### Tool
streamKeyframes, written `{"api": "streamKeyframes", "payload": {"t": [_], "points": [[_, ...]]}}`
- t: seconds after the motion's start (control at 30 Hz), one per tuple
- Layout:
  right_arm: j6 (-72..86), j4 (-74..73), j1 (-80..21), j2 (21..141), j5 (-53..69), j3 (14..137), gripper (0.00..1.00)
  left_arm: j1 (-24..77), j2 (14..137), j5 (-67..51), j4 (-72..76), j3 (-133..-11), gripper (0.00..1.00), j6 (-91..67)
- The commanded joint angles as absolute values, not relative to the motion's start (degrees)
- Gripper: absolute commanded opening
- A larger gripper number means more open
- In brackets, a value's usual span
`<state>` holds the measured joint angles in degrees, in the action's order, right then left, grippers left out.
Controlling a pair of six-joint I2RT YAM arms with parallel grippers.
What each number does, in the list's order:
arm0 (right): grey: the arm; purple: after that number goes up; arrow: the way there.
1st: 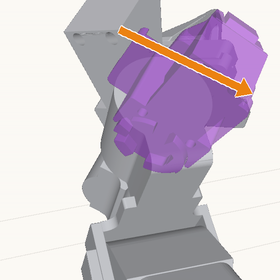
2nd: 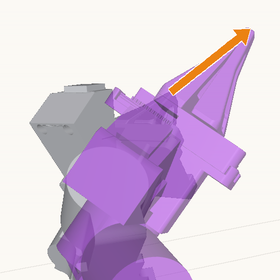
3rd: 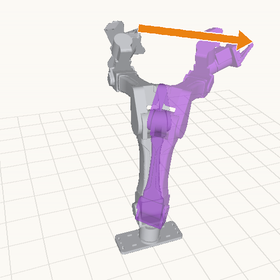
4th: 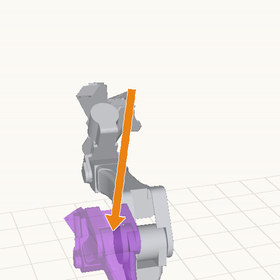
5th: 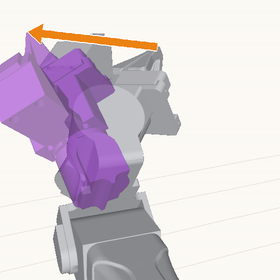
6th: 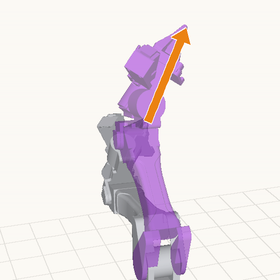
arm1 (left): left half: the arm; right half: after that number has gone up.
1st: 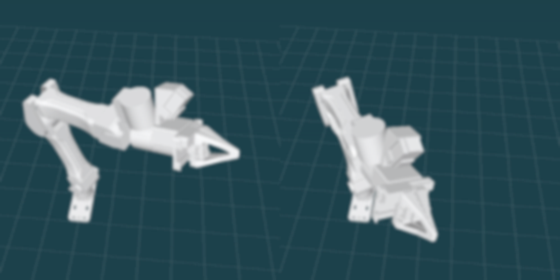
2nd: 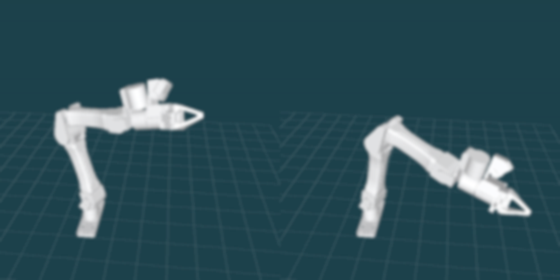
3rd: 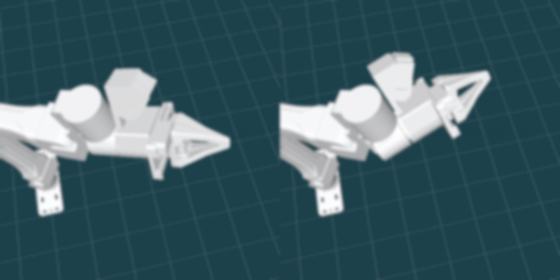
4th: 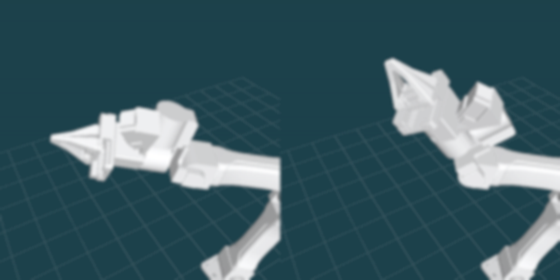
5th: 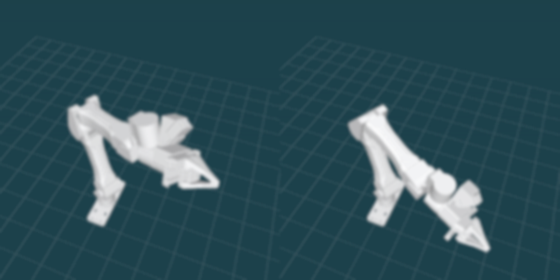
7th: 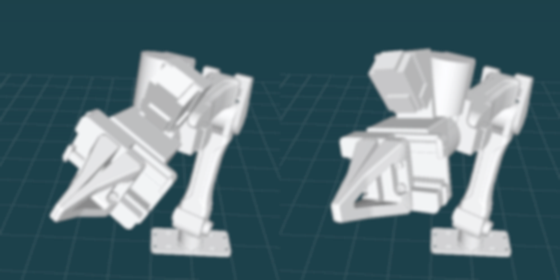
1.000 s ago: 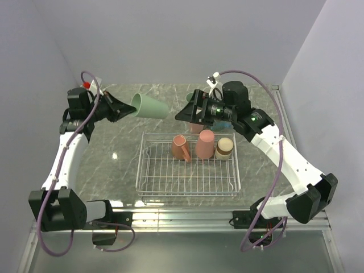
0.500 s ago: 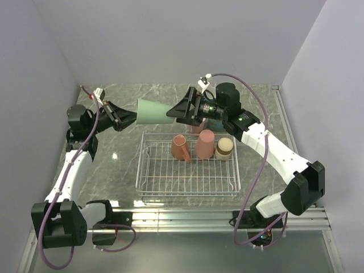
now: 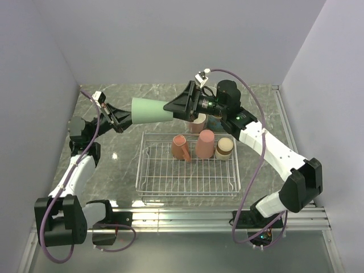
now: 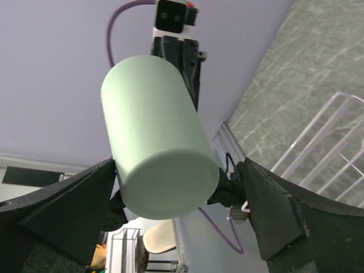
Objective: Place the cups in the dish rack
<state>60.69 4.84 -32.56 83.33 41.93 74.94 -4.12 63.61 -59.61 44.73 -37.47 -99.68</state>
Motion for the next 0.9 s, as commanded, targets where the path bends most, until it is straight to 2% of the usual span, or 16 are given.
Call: {"api": "streamKeyframes", "payload": {"t": [0.0,0.03,0.07,0.13,0.17,0.23,0.33,0.37,0.47,0.5,0.53,0.57,0.63,0.67,0.8,0.87], "points": [[63.2,9.2,-33.7,84.8,43.2,77.2,0.95,-4.0,63.5,-59.3,55.8,-37.4,0.0,-105.7],[64.0,10.4,-33.8,84.9,43.2,77.2,0.92,-4.0,63.8,-59.2,55.7,-37.4,0.0,-105.8],[64.6,11.2,-33.9,84.9,43.3,77.1,0.82,-4.0,63.9,-59.1,55.8,-37.4,0.0,-106.0],[66.3,14.0,-34.2,84.9,44.0,76.6,0.72,-4.0,64.3,-58.7,55.4,-37.6,0.0,-105.8],[66.9,14.6,-34.4,84.9,44.1,76.6,0.63,-3.9,64.6,-58.6,54.6,-37.8,0.0,-105.0],[68.0,16.2,-34.5,84.6,44.4,76.0,0.56,-3.9,64.7,-58.4,52.2,-38.0,0.0,-104.1],[69.5,19.0,-34.5,84.3,45.2,74.9,0.41,-3.4,64.5,-57.6,47.7,-38.2,0.0,-101.3],[69.9,19.6,-34.4,84.1,45.3,74.6,0.23,-3.2,64.4,-57.2,46.4,-38.5,0.0,-100.4],[69.5,19.4,-34.5,83.7,45.2,74.2,0.0,-2.0,64.4,-56.2,36.0,-41.0,0.0,-94.5],[69.1,19.0,-34.5,83.6,45.2,74.2,0.0,-1.8,64.3,-55.6,30.3,-42.4,0.03,-87.3],[67.5,16.9,-34.3,83.2,45.2,74.9,0.0,-1.8,64.9,-54.4,12.3,-46.9,0.06,-82.0],[66.5,15.7,-34.2,82.9,44.9,75.1,0.0,-1.8,65.4,-50.5,4.1,-49.5,0.1,-71.6],[64.5,13.1,-33.5,81.8,44.6,75.4,0.0,-1.8,67.9,-47.0,-7.6,-54.8,0.22,-64.8],[64.2,12.6,-33.1,81.4,44.2,75.3,0.0,-1.8,68.6,-46.6,-11.0,-55.4,0.25,-63.1],[63.8,11.8,-30.8,79.1,44.0,73.5,0.0,-2.7,70.0,-45.3,-15.6,-55.7,0.5,-58.4],[63.4,11.1,-29.4,78.0,43.9,72.7,0.0,-3.2,70.5,-44.6,-17.5,-55.6,0.54,-57.0]]}}
